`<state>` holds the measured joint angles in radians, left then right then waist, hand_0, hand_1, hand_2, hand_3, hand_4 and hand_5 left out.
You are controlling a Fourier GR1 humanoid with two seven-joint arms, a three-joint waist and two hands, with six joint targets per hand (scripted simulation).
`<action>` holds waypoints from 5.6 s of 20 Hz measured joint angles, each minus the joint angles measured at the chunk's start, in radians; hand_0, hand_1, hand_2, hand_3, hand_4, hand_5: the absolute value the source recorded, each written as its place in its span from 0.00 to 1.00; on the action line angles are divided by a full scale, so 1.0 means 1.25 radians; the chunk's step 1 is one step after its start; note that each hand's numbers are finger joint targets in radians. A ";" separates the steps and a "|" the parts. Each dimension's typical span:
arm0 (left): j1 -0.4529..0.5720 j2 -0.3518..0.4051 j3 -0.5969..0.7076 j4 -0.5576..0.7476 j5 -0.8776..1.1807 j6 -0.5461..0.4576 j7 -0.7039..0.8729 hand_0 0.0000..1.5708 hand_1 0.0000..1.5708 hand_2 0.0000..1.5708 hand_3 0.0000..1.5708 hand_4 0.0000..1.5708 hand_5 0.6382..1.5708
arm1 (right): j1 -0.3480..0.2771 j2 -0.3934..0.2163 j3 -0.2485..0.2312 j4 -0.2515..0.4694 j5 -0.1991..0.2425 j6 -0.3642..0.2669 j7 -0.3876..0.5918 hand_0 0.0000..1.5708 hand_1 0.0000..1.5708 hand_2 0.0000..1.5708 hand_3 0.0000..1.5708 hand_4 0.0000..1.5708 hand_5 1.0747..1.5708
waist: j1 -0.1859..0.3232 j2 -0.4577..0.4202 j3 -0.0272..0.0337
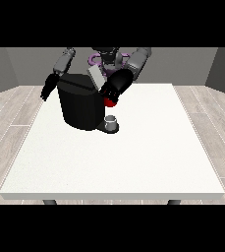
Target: Insert the coffee pod into the coffee machine and close the lid
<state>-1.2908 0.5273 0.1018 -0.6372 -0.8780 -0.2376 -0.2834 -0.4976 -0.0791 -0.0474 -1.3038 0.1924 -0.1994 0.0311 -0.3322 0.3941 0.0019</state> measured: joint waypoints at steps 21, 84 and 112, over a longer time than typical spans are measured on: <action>0.036 -0.044 -0.018 -0.001 -0.033 0.013 0.022 0.00 0.00 0.00 0.03 0.00 1.00 | 0.040 -0.012 -0.043 0.076 -0.020 -0.003 -0.027 0.00 0.00 0.00 0.00 0.00 1.00 | 0.069 -0.080 0.0000; 0.815 -0.393 0.039 -0.565 0.602 -0.032 0.143 0.00 0.00 0.00 0.00 0.23 1.00 | -0.093 -0.064 -0.085 0.203 -0.180 0.164 0.050 0.00 0.00 0.00 0.00 0.00 1.00 | 0.406 -0.329 -0.0014; 0.806 -0.362 0.008 -0.621 0.600 -0.002 0.160 0.00 0.00 0.00 0.00 0.21 1.00 | -0.276 -0.102 -0.028 0.218 -0.073 0.118 0.148 0.00 0.00 0.00 0.00 0.06 1.00 | 0.431 -0.227 0.0081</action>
<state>-0.2835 0.0742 0.1118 -1.4131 -0.1278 -0.2398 -0.0828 -0.8423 -0.2060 -0.0821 -1.0314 0.1012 -0.0519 0.2165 0.2067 0.1101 0.0120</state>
